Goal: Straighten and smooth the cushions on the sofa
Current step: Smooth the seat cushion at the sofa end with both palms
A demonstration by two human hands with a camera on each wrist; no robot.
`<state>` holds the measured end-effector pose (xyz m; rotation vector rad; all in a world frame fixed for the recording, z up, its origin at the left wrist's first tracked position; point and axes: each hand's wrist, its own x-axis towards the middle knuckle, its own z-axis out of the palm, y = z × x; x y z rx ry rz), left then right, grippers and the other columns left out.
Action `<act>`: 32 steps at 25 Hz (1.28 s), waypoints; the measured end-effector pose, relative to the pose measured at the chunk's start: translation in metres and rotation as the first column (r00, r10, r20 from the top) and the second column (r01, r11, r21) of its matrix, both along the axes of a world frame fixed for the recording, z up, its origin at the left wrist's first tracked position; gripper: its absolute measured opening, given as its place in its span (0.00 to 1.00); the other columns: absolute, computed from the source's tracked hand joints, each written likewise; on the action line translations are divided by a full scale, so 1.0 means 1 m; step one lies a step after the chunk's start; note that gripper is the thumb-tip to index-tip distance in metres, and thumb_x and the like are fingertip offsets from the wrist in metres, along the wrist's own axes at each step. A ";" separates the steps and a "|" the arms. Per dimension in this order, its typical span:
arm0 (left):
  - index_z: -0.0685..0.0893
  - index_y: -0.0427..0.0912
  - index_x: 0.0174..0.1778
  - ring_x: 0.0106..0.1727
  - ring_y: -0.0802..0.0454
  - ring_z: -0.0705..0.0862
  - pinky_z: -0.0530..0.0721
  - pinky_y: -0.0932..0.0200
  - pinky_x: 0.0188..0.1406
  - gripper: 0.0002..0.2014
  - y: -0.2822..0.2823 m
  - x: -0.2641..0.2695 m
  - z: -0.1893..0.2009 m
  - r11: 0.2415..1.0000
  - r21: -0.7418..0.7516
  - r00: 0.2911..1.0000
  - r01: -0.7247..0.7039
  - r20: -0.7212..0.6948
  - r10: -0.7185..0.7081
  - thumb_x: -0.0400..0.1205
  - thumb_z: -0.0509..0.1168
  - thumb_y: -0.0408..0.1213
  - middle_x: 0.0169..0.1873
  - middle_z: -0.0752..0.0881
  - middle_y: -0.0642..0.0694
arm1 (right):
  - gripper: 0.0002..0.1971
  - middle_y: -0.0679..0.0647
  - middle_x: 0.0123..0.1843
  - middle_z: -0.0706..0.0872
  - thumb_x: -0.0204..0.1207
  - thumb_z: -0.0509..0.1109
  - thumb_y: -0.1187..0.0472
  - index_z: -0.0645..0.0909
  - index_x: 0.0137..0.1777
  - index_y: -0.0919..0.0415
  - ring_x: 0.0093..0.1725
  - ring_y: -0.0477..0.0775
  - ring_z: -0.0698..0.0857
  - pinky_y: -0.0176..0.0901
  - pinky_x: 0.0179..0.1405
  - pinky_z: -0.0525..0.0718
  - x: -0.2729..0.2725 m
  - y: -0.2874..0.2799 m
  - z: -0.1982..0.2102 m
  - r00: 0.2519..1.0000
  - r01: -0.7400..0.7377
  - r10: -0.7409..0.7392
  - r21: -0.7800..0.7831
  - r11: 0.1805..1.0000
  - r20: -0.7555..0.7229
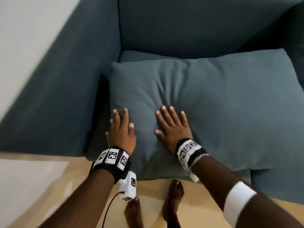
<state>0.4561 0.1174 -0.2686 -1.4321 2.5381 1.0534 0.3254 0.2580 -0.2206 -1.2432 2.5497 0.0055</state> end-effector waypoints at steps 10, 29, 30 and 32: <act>0.54 0.48 0.90 0.90 0.38 0.54 0.51 0.46 0.88 0.32 0.001 -0.020 -0.004 0.986 0.083 0.980 -0.146 -0.127 0.155 0.89 0.49 0.50 0.90 0.52 0.39 | 0.37 0.54 0.94 0.42 0.87 0.44 0.36 0.45 0.93 0.48 0.91 0.62 0.35 0.65 0.84 0.25 -0.030 -0.036 -0.008 0.957 -0.287 0.288 -0.031 0.957 0.016; 0.42 0.58 0.90 0.89 0.39 0.31 0.39 0.27 0.84 0.34 0.051 -0.144 0.048 0.977 -0.093 0.972 0.194 0.153 -0.179 0.91 0.50 0.54 0.89 0.32 0.52 | 0.39 0.53 0.93 0.41 0.87 0.41 0.33 0.46 0.93 0.52 0.92 0.60 0.39 0.60 0.88 0.32 -0.181 0.022 0.053 0.986 0.001 -0.055 -0.324 0.946 -0.156; 0.44 0.57 0.91 0.89 0.40 0.32 0.41 0.27 0.85 0.33 0.060 -0.150 0.055 0.972 -0.088 0.968 0.220 0.143 -0.206 0.91 0.51 0.53 0.89 0.33 0.52 | 0.45 0.53 0.93 0.37 0.79 0.26 0.26 0.37 0.92 0.49 0.92 0.56 0.35 0.59 0.87 0.29 -0.182 0.036 0.035 0.999 -0.023 0.022 -0.024 0.999 -0.045; 0.47 0.57 0.91 0.89 0.42 0.33 0.41 0.29 0.86 0.32 0.063 -0.165 0.059 0.961 -0.095 0.961 0.259 0.125 -0.247 0.91 0.51 0.53 0.90 0.34 0.51 | 0.48 0.50 0.94 0.38 0.76 0.31 0.21 0.38 0.92 0.46 0.92 0.53 0.36 0.60 0.88 0.35 -0.201 0.038 0.023 0.996 -0.024 0.011 0.150 0.988 0.092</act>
